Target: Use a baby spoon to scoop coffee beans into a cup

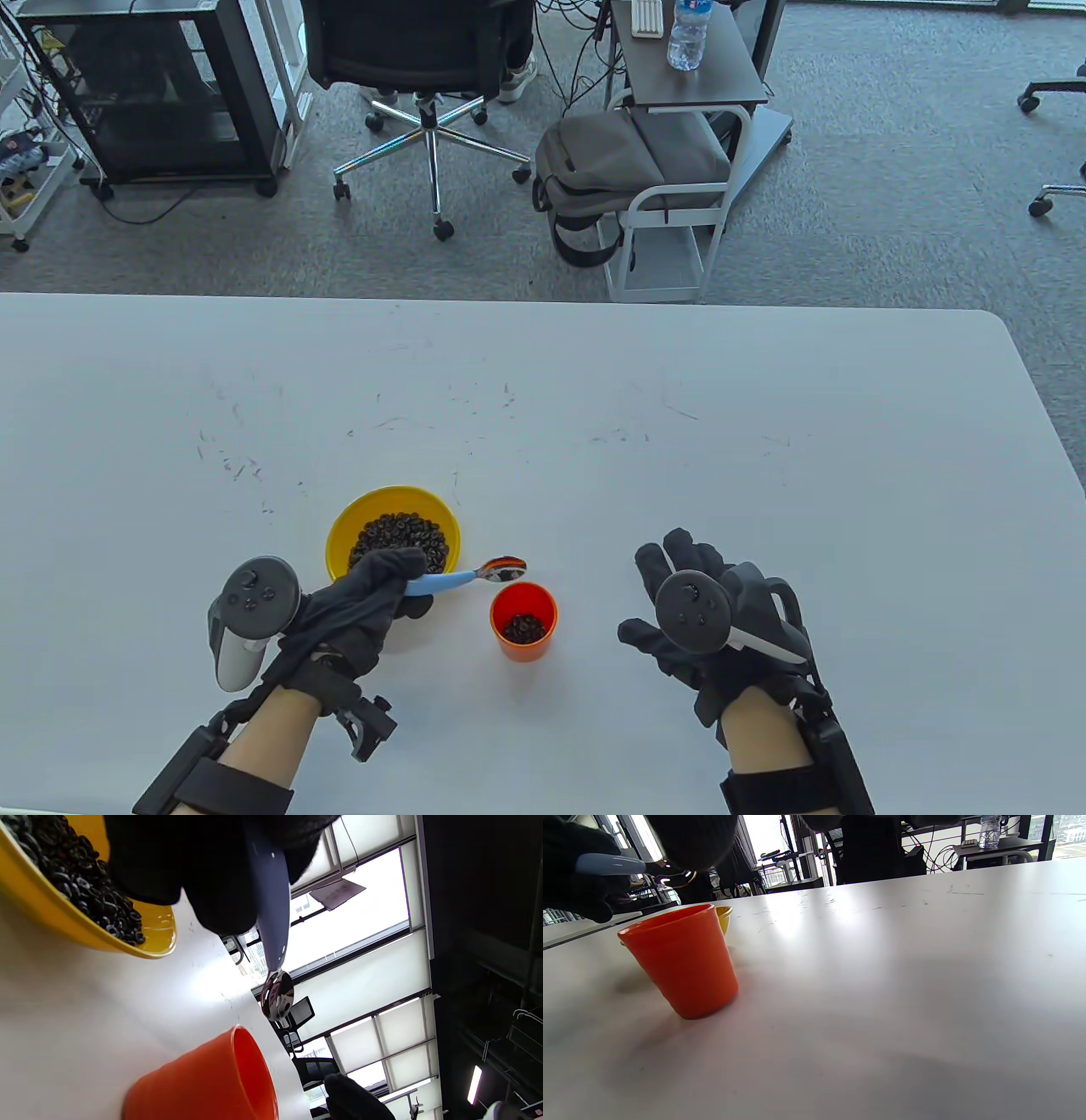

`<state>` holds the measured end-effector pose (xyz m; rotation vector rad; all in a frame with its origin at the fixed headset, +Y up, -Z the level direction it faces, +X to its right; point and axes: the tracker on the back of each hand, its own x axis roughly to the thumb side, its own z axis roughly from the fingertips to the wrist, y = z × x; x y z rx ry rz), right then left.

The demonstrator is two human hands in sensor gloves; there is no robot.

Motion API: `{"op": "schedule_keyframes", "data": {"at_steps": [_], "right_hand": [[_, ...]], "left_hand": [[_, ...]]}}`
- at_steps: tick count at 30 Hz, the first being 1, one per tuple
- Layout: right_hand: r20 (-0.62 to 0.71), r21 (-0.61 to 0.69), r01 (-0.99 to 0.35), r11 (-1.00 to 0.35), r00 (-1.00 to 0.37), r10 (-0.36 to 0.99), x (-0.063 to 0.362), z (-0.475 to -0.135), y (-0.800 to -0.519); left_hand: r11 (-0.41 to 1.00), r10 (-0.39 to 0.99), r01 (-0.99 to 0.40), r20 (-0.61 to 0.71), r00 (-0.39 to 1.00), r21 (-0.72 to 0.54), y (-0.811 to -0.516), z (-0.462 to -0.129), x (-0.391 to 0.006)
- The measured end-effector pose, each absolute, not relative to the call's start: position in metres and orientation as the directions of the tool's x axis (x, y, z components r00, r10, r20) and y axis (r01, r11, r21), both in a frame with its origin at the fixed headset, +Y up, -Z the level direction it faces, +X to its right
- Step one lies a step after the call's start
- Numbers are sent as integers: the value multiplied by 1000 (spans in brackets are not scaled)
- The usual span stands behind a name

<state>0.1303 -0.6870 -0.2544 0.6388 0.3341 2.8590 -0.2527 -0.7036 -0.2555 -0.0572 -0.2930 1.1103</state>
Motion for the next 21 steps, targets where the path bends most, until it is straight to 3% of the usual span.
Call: {"op": "schedule_keyframes", "data": {"at_steps": [4, 9, 21], "right_hand": [[394, 257, -138, -956, -889, 235, 130, -255, -687], [392, 252, -145, -957, -889, 238, 131, -254, -686], [394, 213, -169, -962, -887, 243, 136, -253, -682]], "left_hand": [[582, 792, -813, 233, 564, -13, -692, -254, -275], [667, 710, -733, 181, 680, 136, -692, -256, -298], [753, 648, -645, 26, 761, 130, -714, -266, -310]]}}
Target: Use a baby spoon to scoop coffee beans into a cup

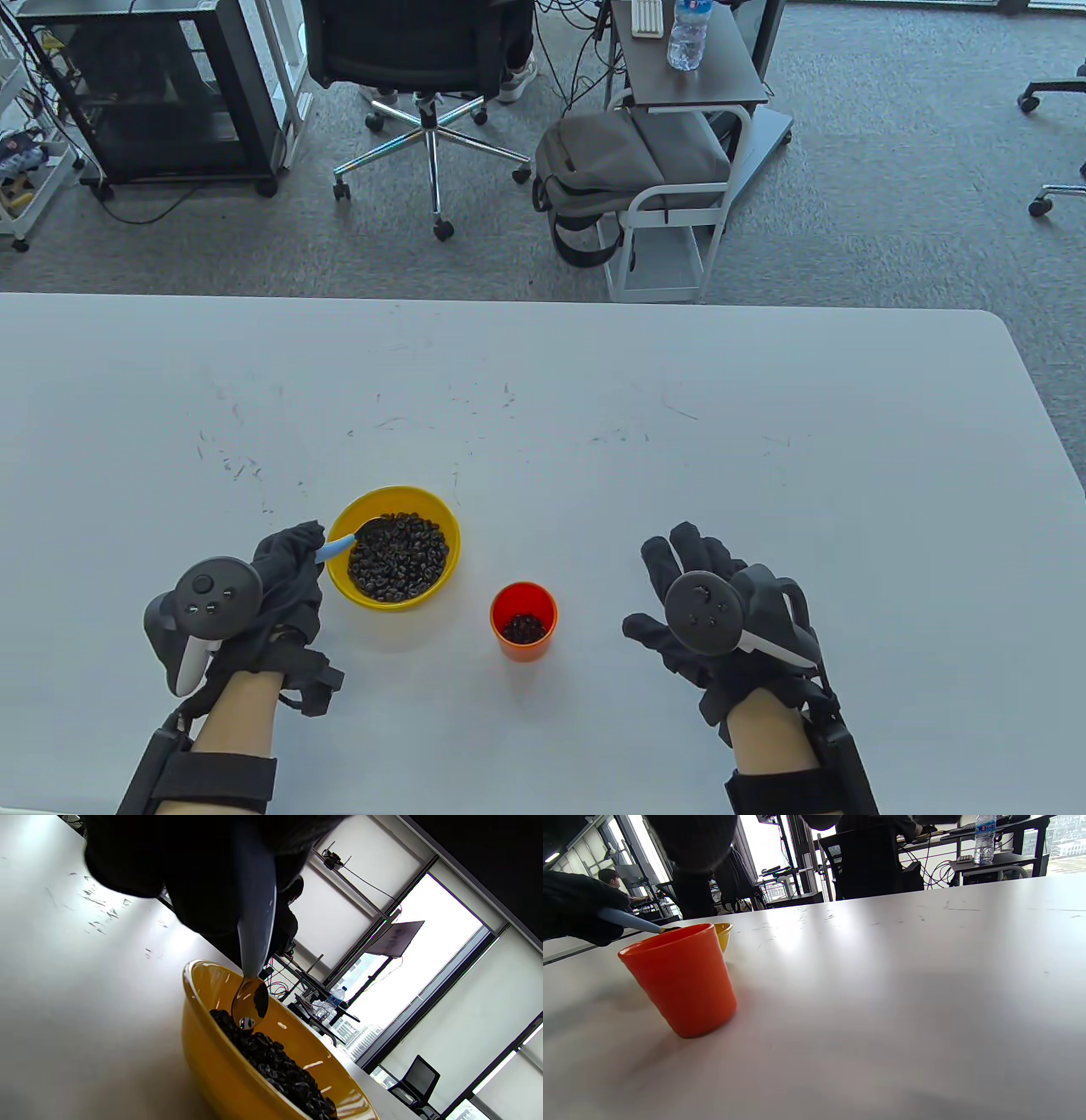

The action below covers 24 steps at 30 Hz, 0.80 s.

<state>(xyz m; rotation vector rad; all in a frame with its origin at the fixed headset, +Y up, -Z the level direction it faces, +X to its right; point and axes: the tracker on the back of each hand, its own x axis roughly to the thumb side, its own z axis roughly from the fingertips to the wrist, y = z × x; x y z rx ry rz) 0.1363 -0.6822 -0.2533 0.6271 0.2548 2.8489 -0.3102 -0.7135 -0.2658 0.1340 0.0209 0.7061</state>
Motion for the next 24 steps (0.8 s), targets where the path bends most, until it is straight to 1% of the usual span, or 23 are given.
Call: {"op": "schedule_keyframes", "data": {"at_steps": [10, 15, 24], "right_hand": [[402, 163, -166, -973, -889, 219, 137, -252, -680], [410, 138, -159, -978, -889, 203, 136, -251, -679], [408, 152, -157, -976, -889, 207, 136, -252, -680]], "left_hand": [[727, 686, -681, -63, 725, 89, -725, -269, -316], [678, 734, -732, -109, 671, 62, -730, -270, -319], [594, 789, -804, -201, 580, 11, -741, -273, -323]]}}
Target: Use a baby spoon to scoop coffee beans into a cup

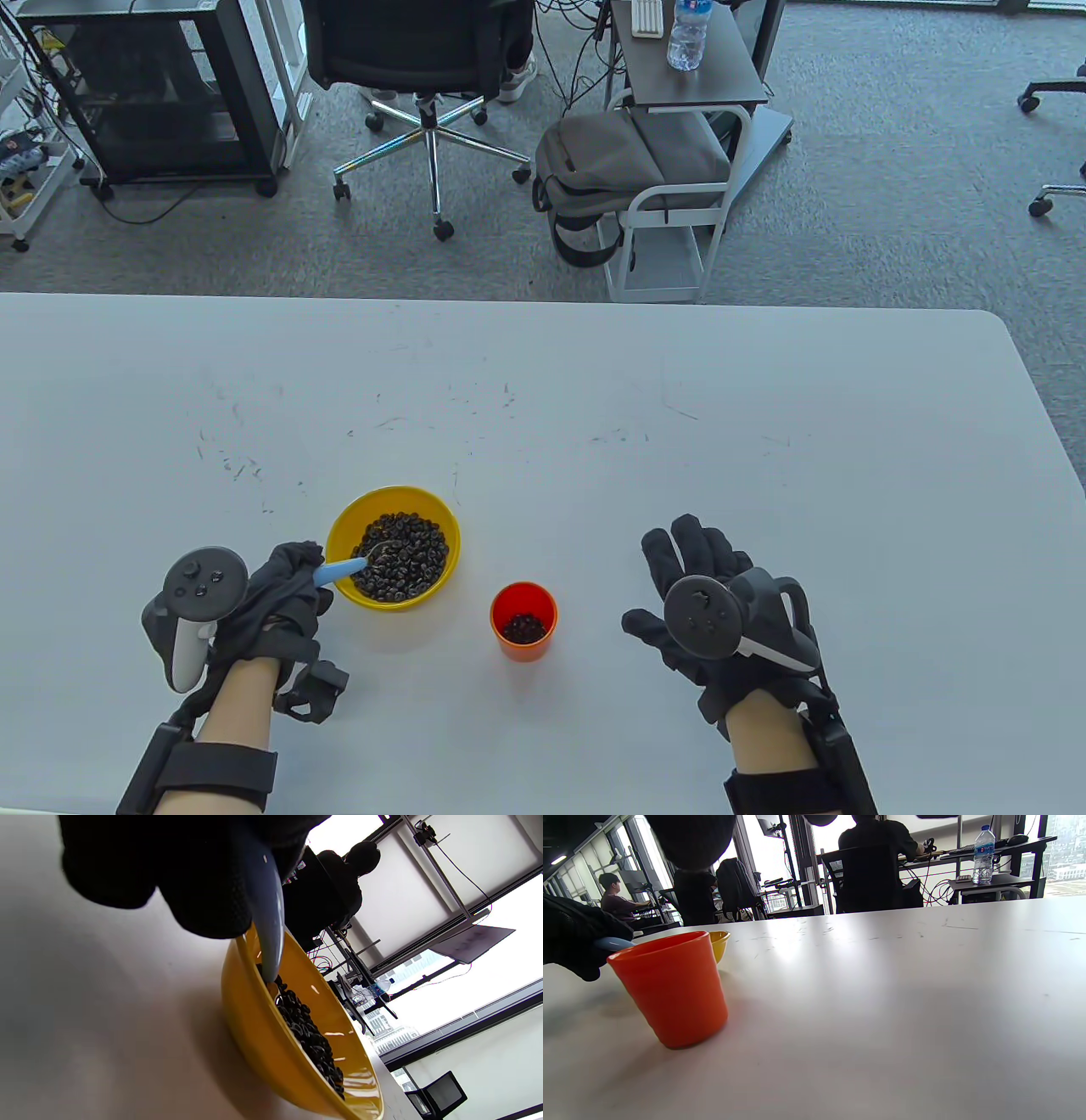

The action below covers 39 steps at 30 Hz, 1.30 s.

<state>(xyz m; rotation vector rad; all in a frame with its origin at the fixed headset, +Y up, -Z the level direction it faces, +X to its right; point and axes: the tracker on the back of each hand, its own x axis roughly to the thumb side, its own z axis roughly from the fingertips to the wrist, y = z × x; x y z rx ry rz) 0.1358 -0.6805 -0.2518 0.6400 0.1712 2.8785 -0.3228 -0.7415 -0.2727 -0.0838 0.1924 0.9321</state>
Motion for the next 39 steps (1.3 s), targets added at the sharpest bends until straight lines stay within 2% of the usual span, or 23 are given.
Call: {"op": "schedule_keyframes", "data": {"at_steps": [5, 17, 21, 33, 39], "right_hand": [[406, 159, -161, -974, -889, 213, 136, -252, -681], [404, 176, -160, -971, -888, 219, 135, -252, -680], [404, 180, -160, -970, -887, 222, 135, -252, -680], [404, 188, -160, -969, -887, 225, 135, -253, -680], [403, 192, -161, -968, -887, 227, 134, -253, -680]], "left_hand": [[540, 813, -842, -259, 522, -2, -749, -273, -325], [376, 881, -924, -334, 336, 62, -756, -271, -332], [320, 904, -944, -323, 279, 80, -754, -271, -333], [272, 928, -961, -278, 247, 56, -750, -271, -327], [229, 951, -970, -194, 240, -76, -740, -268, -301]]}}
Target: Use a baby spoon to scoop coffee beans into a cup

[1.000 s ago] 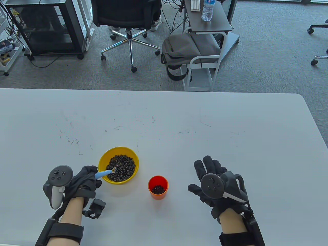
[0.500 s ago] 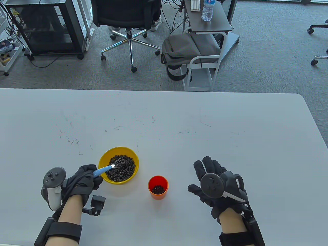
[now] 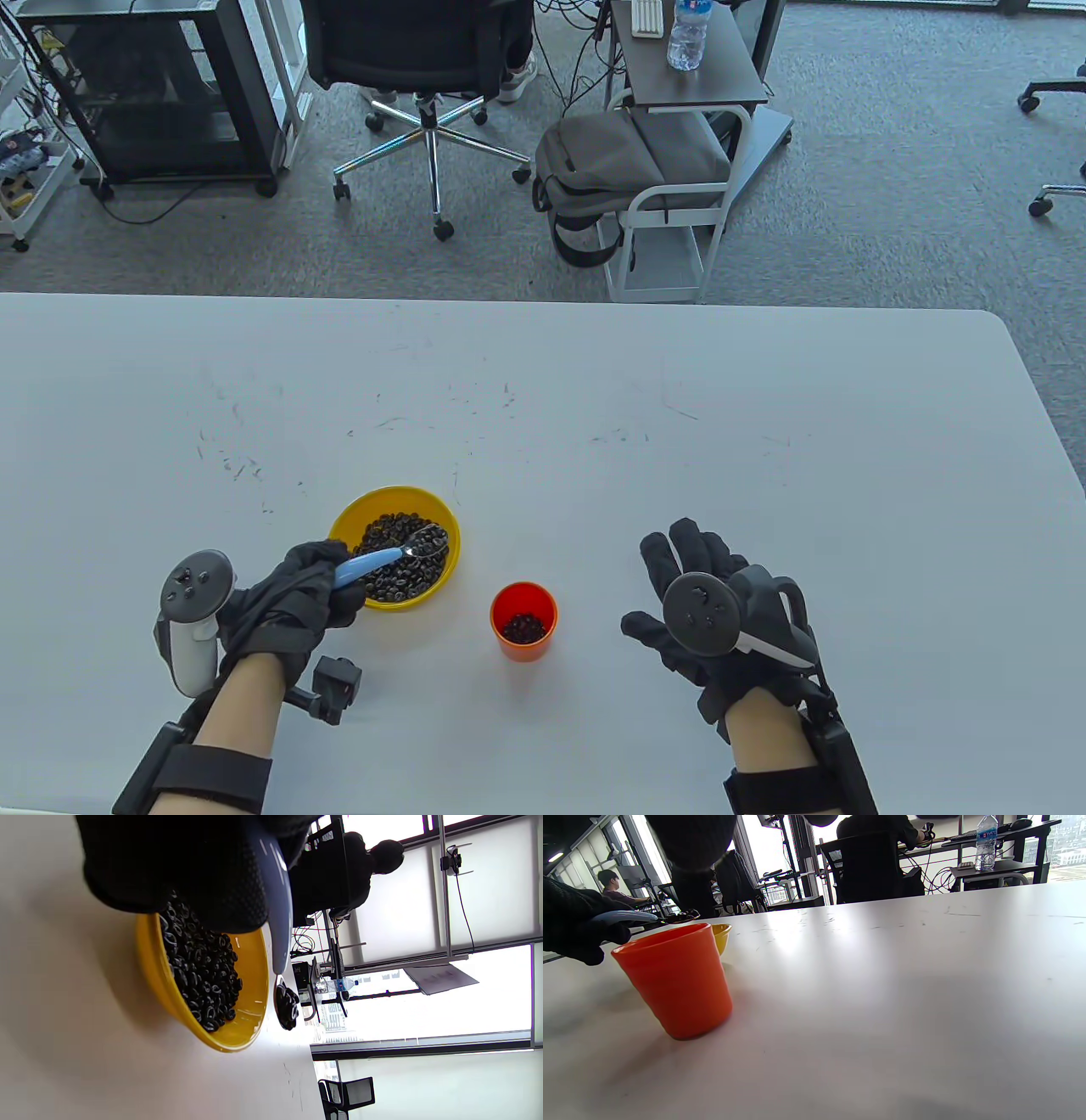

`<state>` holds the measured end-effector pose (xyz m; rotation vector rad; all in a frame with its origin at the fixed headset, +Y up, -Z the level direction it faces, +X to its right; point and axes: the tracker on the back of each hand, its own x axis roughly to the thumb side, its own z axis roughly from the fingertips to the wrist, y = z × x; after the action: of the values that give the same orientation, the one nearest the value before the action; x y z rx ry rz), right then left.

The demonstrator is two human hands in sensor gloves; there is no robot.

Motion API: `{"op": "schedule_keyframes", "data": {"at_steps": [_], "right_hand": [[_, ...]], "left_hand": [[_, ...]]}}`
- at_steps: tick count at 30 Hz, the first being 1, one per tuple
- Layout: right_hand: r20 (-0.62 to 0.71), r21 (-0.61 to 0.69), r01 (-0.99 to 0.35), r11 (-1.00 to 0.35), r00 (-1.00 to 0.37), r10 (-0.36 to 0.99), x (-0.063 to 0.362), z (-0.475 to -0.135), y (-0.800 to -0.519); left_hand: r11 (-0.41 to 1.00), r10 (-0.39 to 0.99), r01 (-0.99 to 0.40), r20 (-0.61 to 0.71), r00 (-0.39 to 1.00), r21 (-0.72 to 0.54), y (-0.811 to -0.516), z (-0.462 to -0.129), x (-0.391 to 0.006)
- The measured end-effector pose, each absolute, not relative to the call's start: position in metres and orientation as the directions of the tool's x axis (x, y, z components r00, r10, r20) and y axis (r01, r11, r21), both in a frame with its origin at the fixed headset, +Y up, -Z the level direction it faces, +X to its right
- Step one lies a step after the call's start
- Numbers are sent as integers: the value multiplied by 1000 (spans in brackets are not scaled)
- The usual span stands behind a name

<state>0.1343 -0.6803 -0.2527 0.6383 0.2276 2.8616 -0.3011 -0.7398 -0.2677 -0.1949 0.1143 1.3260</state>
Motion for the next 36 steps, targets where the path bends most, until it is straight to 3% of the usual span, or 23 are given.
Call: {"op": "schedule_keyframes", "data": {"at_steps": [11, 18, 28, 36], "right_hand": [[402, 196, -161, -967, -886, 229, 134, -252, -680], [403, 200, -158, -967, -886, 228, 134, -252, -680], [404, 202, -158, -966, -885, 230, 133, -252, -680], [404, 204, -158, -966, -886, 230, 133, -252, -680]], "left_hand": [[245, 964, -912, -19, 266, -328, -729, -260, -253], [350, 935, -855, 85, 345, -383, -726, -259, -239], [504, 857, -809, 292, 425, -302, -712, -255, -237], [496, 841, -860, 314, 441, -121, -701, -256, -258]]}}
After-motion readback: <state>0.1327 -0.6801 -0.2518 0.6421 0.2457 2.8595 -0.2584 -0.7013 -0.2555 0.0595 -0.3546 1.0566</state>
